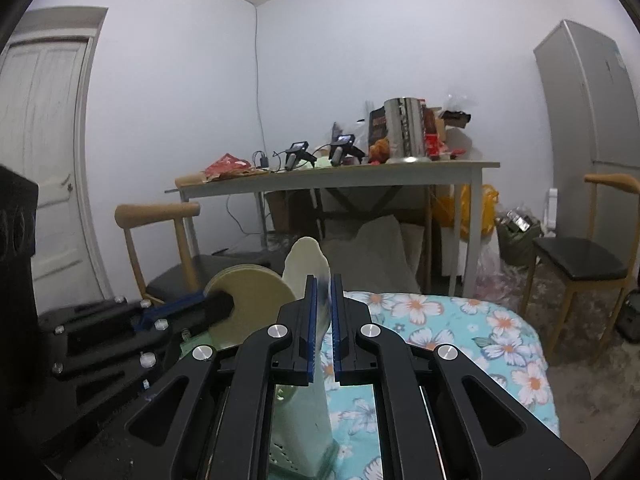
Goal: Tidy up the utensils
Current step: 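Lift the cream ladle with the left tool while the right tool lifts the paddle over the green holder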
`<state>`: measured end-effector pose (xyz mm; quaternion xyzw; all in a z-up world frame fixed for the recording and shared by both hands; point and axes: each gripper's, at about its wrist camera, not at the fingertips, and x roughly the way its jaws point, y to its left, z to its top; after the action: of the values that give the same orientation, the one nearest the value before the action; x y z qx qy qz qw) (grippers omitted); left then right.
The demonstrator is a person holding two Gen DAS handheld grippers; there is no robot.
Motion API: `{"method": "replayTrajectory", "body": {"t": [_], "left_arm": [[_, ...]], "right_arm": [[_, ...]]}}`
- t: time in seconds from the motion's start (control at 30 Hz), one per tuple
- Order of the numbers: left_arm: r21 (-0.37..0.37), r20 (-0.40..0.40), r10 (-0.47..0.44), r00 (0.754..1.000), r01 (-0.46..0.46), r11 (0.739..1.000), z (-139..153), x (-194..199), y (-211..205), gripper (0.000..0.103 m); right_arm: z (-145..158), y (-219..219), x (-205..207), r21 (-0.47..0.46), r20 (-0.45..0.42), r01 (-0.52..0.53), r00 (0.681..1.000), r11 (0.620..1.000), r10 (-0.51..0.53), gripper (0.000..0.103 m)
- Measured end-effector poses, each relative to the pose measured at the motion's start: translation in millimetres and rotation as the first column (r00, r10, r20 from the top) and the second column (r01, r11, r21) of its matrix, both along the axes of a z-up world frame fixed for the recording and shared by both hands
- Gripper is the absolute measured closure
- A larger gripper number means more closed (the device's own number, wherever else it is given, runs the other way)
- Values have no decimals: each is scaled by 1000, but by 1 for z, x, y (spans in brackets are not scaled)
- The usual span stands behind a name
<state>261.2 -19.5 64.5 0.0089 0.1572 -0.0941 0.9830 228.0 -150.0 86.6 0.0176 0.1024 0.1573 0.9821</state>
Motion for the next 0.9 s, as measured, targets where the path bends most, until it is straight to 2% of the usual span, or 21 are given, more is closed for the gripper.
{"method": "replayTrajectory", "body": {"t": [0.13, 0.27, 0.37, 0.47, 0.63, 0.7, 0.73, 0.8, 0.83, 0.9], "left_arm": [[-82, -14, 25, 1000, -26, 996, 13, 8, 10, 98], [-117, 21, 50, 999, -47, 992, 34, 13, 18, 98], [-113, 26, 60, 998, -57, 992, 42, 21, 17, 97], [-106, -16, 39, 999, -41, 994, 40, 29, 14, 97], [-51, 28, 137, 990, -135, 990, 34, 33, 11, 98], [-54, 36, 154, 987, -152, 987, 32, 35, 10, 98], [-80, 11, 145, 989, -144, 986, 31, 38, 12, 97], [-186, -77, 124, 989, -136, 973, 29, 48, 24, 96], [-252, -133, 122, 984, -153, 956, 26, 54, 34, 96], [-304, -173, 168, 971, -215, 928, 24, 61, 46, 96]], "right_arm": [[9, 2, 3, 0, 5, 0, 1000, 1000, 0, 98], [17, 0, 5, 21, 19, 9, 1000, 1000, -9, 98], [19, -2, 5, 36, 21, 16, 1000, 999, -17, 98], [14, 1, 7, 28, 4, 6, 1000, 1000, -6, 98], [9, 4, 9, 8, -12, -13, 1000, 1000, 13, 98], [8, 2, 8, 14, -14, -14, 1000, 1000, 15, 98], [8, 2, 9, 16, -15, -13, 1000, 1000, 13, 98], [6, 0, 10, 22, -22, -14, 1000, 1000, 14, 98], [5, -1, 11, 25, -28, -13, 999, 1000, 14, 98], [2, -2, 12, 30, -44, -24, 999, 999, 25, 98]]}}
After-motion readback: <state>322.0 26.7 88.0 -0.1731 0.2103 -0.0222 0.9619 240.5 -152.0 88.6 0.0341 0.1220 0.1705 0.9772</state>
